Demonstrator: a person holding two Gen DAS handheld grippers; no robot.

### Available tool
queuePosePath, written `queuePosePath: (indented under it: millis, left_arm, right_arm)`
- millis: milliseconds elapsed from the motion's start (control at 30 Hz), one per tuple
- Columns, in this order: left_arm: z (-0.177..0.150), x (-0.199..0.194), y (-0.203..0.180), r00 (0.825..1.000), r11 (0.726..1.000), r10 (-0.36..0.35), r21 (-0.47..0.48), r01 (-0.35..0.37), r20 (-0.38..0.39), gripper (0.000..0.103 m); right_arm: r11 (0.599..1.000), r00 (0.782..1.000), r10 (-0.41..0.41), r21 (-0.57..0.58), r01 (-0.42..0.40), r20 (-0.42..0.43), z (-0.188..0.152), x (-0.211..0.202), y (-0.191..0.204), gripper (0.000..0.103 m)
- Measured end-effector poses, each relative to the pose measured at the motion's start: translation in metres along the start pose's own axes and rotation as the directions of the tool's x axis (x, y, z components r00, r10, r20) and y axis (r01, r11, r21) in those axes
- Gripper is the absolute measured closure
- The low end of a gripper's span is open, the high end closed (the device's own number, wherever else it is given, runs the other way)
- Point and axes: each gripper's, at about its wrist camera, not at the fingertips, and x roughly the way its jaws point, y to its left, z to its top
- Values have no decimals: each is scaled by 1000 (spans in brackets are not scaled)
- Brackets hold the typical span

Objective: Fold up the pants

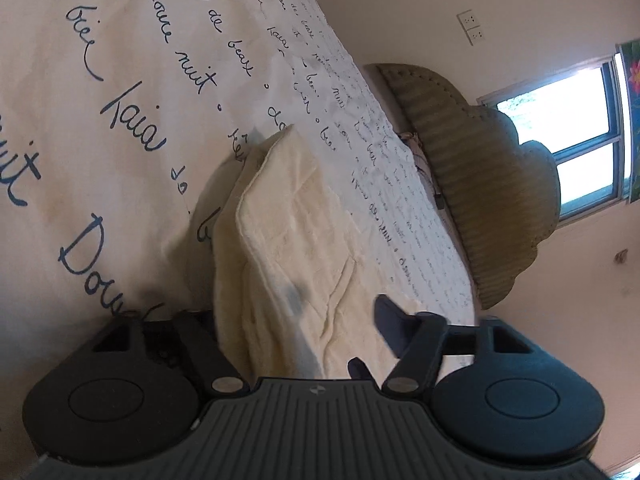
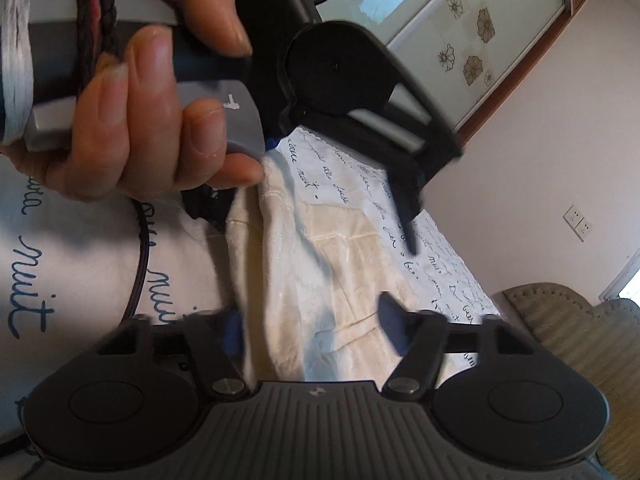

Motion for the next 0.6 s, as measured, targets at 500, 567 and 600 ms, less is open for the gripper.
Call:
queuePosePath:
  millis: [500, 567, 600]
  left_arm:
    - [-18, -20, -41, 988, 981, 72, 169, -95, 138, 90]
    - [-22, -24, -50, 986, 978, 70, 185, -98, 154, 90]
    - [-23, -26, -54, 985, 977, 65, 192, -96, 161, 90]
  right_arm:
    - [999, 999, 35, 24, -35, 17, 0, -5, -8, 84]
    - [1000, 1000, -1, 6, 1, 27, -2, -9, -4, 84]
    - [1000, 999, -11, 11, 11, 34, -3, -12, -4, 84]
